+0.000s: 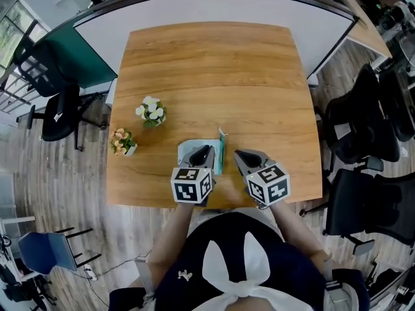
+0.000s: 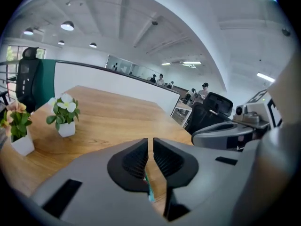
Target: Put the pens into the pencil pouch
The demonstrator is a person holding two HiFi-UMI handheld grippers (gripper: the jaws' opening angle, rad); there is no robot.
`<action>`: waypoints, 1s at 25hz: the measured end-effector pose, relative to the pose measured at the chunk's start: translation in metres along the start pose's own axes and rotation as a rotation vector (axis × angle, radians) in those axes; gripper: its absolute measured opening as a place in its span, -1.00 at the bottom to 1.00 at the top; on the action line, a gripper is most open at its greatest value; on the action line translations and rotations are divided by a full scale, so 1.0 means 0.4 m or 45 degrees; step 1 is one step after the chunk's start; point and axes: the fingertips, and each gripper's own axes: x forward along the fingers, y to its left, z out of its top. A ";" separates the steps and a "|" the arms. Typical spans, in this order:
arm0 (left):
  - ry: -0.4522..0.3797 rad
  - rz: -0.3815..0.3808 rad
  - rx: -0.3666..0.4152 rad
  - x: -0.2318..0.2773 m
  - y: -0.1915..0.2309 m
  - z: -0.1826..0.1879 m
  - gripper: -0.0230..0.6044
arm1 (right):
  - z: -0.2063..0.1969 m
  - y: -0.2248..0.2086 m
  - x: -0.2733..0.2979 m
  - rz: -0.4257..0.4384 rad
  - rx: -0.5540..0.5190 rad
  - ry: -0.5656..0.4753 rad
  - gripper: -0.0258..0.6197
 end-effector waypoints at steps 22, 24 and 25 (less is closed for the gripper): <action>-0.164 -0.069 0.093 -0.186 -0.159 0.036 -0.85 | 0.035 0.122 -0.138 0.008 -0.141 -0.180 -0.91; -0.171 -0.064 0.101 -0.197 -0.162 0.032 -0.85 | 0.034 0.132 -0.149 0.010 -0.148 -0.188 -0.91; -0.174 -0.062 0.102 -0.203 -0.164 0.029 -0.85 | 0.033 0.137 -0.154 0.010 -0.152 -0.190 -0.91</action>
